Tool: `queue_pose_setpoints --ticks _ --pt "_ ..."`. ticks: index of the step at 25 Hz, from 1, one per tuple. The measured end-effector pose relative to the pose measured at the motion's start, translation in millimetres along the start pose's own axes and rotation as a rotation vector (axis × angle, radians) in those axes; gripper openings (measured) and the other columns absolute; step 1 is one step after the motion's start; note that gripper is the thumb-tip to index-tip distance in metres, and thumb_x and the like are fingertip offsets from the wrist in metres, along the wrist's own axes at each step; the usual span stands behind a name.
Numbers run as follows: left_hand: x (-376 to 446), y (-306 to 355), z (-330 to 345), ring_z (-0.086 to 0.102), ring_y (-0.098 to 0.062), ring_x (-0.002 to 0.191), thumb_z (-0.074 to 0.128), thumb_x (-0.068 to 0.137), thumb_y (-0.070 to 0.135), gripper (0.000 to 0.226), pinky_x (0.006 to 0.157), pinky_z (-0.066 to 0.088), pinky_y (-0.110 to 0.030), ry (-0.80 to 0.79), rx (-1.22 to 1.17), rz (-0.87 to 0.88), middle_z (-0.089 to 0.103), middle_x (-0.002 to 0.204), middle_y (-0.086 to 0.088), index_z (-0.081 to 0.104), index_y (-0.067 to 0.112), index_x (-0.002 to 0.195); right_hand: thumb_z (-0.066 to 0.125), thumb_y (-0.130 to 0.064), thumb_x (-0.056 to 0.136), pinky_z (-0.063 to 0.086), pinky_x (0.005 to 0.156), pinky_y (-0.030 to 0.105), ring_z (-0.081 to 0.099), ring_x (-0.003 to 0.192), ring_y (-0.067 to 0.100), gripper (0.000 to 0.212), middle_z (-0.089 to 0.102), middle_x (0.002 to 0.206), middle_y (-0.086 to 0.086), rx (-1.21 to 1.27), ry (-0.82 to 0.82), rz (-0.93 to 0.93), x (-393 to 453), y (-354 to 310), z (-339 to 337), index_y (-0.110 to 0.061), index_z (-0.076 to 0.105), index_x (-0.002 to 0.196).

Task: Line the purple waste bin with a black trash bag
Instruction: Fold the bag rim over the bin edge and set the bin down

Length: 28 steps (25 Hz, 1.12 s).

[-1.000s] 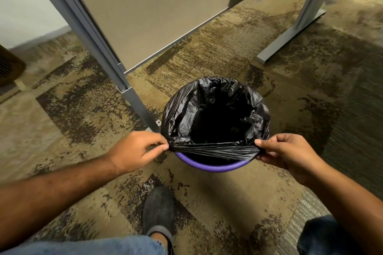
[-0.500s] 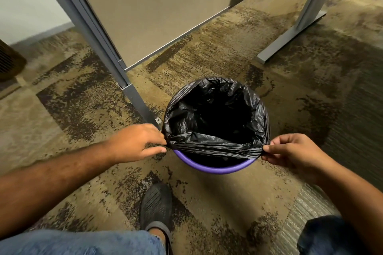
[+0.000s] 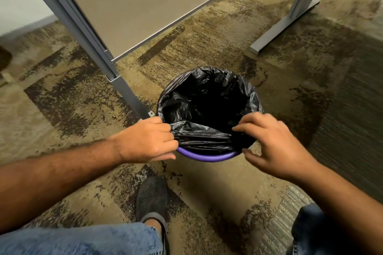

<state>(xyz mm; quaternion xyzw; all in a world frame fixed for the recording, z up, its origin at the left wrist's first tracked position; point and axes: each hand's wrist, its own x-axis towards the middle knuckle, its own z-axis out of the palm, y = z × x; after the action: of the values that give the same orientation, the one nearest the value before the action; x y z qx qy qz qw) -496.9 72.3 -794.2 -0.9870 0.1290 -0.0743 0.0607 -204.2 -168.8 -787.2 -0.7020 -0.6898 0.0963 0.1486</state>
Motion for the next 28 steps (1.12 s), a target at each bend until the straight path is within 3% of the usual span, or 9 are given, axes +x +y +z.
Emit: queue_pose_setpoints --ticks 2,5,8,12,17,19,22,25,28 --pt "10.8 5.0 0.9 0.06 -0.025 0.086 0.064 0.104 0.046 0.029 0.072 0.048 -0.039 -0.01 -0.031 -0.059 0.067 0.096 -0.002 0.065 0.017 0.106 0.066 -0.052 0.091 0.048 0.081 0.038 0.058 0.113 0.013 0.046 0.061 0.128 -0.016 -0.067 -0.066 -0.079 2.6 -8.4 8.2 -0.036 0.066 0.135" --pt "19.9 10.8 3.9 0.065 -0.025 0.109 0.066 0.1 0.049 0.048 0.086 0.055 -0.041 -0.042 -0.089 -0.198 0.071 0.122 -0.004 0.067 0.014 0.133 0.074 -0.041 0.093 0.049 0.073 0.04 0.066 0.099 0.019 0.026 0.071 0.108 -0.012 -0.079 -0.062 -0.136 1.6 -15.1 16.0 -0.032 0.079 0.117" --pt "21.9 15.6 4.4 0.069 -0.025 0.091 0.073 0.101 0.033 0.024 0.074 0.059 -0.04 -0.028 -0.188 -0.137 0.075 0.104 -0.003 0.077 0.012 0.113 0.078 -0.025 0.092 0.049 0.066 0.041 0.064 0.084 0.025 0.005 0.068 0.09 -0.004 -0.083 0.027 -0.202 -1.0 -21.3 19.5 -0.022 0.079 0.096" --pt "26.1 22.7 4.9 0.065 -0.023 0.075 0.075 0.094 0.006 0.006 0.061 0.057 -0.037 0.064 -0.179 -0.026 0.073 0.09 -0.004 0.078 0.009 0.098 0.074 -0.012 0.093 0.042 0.061 0.039 0.056 0.07 0.026 0.017 0.059 0.078 0.001 -0.139 0.117 -0.308 -4.4 -27.8 23.1 -0.017 0.067 0.078" --pt "6.8 12.0 9.2 0.063 -0.019 0.058 0.076 0.094 0.013 0.007 0.046 0.057 -0.032 0.047 -0.158 0.094 0.069 0.072 -0.002 0.075 0.011 0.087 0.071 -0.008 0.093 0.047 0.056 0.036 0.059 0.064 0.026 0.015 0.06 0.072 0.004 -0.226 0.133 -0.441 -13.8 -30.5 39.7 -0.013 0.068 0.08" --pt "-4.7 9.9 13.5 0.074 -0.019 0.064 0.08 0.093 0.017 0.009 0.053 0.064 -0.033 0.008 -0.174 0.107 0.079 0.079 -0.003 0.081 0.009 0.097 0.069 -0.006 0.091 0.047 0.054 0.035 0.059 0.061 0.026 0.015 0.06 0.07 0.004 -0.236 0.147 -0.452 -15.1 -29.4 44.2 -0.012 0.068 0.078" --pt "-18.6 0.5 17.5 0.079 -0.016 0.086 0.084 0.092 0.022 0.028 0.076 0.067 -0.031 -0.033 -0.188 0.094 0.084 0.1 -0.004 0.082 0.008 0.116 0.068 -0.006 0.088 0.051 0.051 0.032 0.063 0.057 0.025 0.013 0.063 0.068 0.003 -0.243 0.118 -0.433 -14.5 -27.7 45.6 -0.013 0.068 0.077" --pt "-29.4 -0.7 17.3 0.077 -0.015 0.094 0.075 0.098 0.028 0.026 0.081 0.066 -0.03 -0.054 -0.319 -0.057 0.083 0.106 -0.003 0.082 0.011 0.116 0.073 -0.023 0.096 0.052 0.05 0.032 0.062 0.055 0.02 0.02 0.064 0.066 -0.002 -0.117 0.112 -0.32 -16.8 -22.2 41.3 -0.018 0.071 0.077" --pt "-27.5 -2.7 11.0 0.071 -0.005 0.071 0.06 0.104 0.046 0.035 0.064 0.063 -0.029 0.2 -0.55 -0.611 0.077 0.081 0.004 0.079 0.019 0.092 0.063 -0.039 0.104 0.051 0.055 0.032 0.061 0.06 0.008 0.029 0.063 0.068 -0.012 0.209 0.314 0.103 -7.6 -2.9 22.8 -0.027 0.069 0.078"
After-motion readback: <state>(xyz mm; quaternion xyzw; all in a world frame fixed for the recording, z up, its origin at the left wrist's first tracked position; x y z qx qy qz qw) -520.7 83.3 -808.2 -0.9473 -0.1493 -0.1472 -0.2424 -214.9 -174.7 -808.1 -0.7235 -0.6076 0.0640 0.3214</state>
